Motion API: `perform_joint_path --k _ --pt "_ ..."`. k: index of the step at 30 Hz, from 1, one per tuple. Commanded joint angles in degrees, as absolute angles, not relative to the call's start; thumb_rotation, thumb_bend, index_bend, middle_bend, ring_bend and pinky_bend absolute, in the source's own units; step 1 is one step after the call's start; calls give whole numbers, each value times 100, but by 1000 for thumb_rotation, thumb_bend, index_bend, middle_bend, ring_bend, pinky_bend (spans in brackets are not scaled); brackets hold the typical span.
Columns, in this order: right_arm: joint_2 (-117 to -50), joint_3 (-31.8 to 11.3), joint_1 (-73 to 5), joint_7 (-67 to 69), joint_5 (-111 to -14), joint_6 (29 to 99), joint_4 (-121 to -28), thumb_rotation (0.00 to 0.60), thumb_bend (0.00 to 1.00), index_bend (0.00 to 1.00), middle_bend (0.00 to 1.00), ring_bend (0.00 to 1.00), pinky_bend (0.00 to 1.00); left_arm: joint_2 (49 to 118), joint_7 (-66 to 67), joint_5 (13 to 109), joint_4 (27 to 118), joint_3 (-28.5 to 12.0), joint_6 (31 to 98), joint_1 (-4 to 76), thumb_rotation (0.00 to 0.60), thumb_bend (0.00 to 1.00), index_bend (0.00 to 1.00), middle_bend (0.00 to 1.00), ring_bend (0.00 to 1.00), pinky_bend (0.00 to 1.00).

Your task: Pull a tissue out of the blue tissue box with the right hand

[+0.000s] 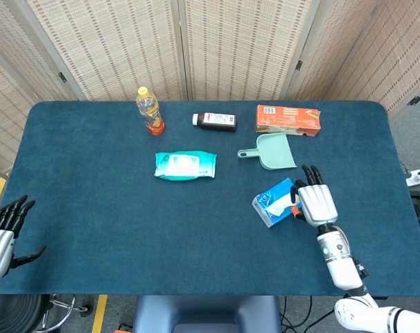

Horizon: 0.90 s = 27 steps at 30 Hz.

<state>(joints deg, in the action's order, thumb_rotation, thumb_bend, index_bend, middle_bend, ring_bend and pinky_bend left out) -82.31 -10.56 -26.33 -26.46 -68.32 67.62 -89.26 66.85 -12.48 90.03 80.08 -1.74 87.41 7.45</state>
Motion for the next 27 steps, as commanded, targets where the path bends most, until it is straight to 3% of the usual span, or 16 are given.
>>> perform_joint_path --k 1,9,16,21,27 --pt "-8265 -1041 -2635 -2615 -6858 6798 -8875 600 376 659 422 15 0 6680 -1251 9003 8007 -173 8744 742 600 258 0 0 0 115" --pt "-8107 -991 -2533 -2195 -7277 7104 -9116 600 376 660 429 24 0 6669 -1276 8994 8001 -175 8765 722 600 260 0 0 0 116" --pt "-7358 -859 -2100 -1210 -8338 7993 -10026 600 376 660 432 29 0 6663 -1257 8999 8005 -174 8798 701 600 260 0 0 0 115" --pt "-6908 -438 -1643 -597 -9403 8771 -10336 600 376 660 432 30 0 6667 -1187 9023 8031 -167 8829 687 600 259 0 0 0 115" --pt "-6831 137 -1195 -159 -10398 9408 -10060 600 376 660 432 30 0 6654 -1122 9057 8076 -152 8868 666 600 259 0 0 0 116"
